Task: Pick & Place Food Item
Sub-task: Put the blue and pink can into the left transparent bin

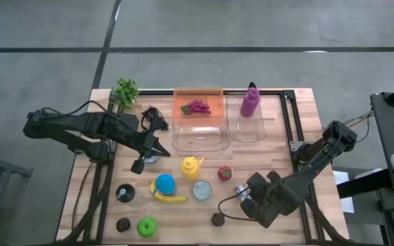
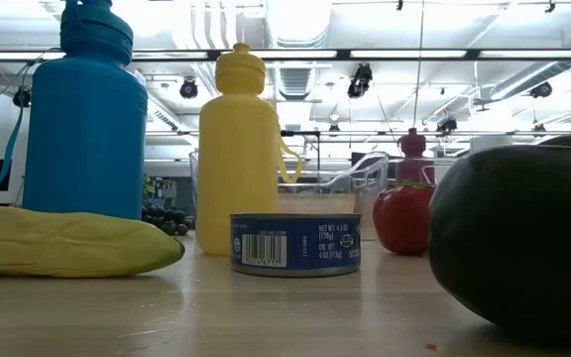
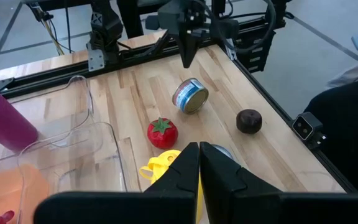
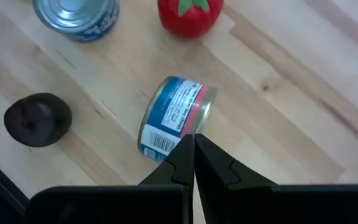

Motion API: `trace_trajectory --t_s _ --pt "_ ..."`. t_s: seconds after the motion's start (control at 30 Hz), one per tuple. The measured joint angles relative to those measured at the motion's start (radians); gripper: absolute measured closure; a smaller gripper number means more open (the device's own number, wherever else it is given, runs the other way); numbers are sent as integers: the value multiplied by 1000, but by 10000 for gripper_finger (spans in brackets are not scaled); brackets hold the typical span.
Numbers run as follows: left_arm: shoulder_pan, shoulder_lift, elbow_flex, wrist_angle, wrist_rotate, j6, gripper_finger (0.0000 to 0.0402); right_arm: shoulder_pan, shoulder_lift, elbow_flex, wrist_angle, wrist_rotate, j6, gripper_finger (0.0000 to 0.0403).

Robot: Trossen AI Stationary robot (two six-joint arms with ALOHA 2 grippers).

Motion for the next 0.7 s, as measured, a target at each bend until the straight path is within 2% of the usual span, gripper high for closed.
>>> trace_trajectory --t_s 0.37,0.7 --pt "0 0 0 -2 0 0 387 -2 62 32 -33 23 121 394" --pt "0 0 0 -3 0 1 387 -2 56 30 -11 23 43 394"
